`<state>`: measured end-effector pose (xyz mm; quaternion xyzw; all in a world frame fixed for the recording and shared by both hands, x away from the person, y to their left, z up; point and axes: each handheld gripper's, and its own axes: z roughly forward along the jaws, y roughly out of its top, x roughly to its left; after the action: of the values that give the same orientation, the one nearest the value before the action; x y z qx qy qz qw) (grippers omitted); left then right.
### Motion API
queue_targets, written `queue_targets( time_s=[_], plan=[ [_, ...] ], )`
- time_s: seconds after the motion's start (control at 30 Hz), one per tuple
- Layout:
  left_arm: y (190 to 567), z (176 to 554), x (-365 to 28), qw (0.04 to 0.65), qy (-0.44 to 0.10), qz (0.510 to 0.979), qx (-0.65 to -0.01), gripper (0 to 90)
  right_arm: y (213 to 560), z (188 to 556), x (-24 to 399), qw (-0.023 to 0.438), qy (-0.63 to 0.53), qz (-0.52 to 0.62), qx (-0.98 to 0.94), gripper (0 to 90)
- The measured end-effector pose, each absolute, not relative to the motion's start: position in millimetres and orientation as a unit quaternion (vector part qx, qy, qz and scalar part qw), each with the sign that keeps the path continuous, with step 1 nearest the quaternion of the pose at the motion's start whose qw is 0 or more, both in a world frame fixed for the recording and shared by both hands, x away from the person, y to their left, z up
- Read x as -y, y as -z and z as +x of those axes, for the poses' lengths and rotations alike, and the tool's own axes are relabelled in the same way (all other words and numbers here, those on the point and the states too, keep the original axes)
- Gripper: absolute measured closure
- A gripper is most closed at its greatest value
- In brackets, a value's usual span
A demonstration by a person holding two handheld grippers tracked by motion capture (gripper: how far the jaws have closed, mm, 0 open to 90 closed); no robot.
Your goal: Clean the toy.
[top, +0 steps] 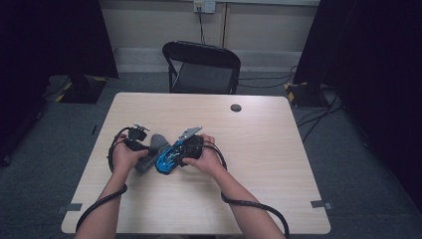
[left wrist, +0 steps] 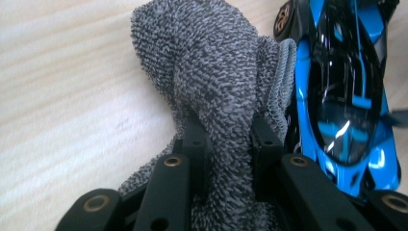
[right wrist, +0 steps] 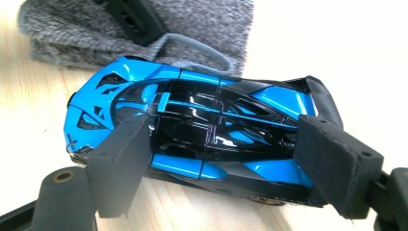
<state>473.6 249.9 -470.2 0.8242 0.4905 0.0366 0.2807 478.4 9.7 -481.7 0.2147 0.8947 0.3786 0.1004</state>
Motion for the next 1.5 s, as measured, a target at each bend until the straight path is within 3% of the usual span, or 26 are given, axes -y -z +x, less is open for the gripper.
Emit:
queue_targets(
  time_s=[0.97, 1.5],
  plan=[
    [470, 413, -281, 0.307, -0.026, 0.808, -0.502, 73.5, 482, 477, -10, 0.1, -0.378, 0.217, -0.894, 20.3],
    [441, 414, -298, 0.328, -0.041, 0.798, -0.503, 73.2, 482, 476, -10, 0.101, -0.381, 0.218, -0.893, 20.3]
  ],
)
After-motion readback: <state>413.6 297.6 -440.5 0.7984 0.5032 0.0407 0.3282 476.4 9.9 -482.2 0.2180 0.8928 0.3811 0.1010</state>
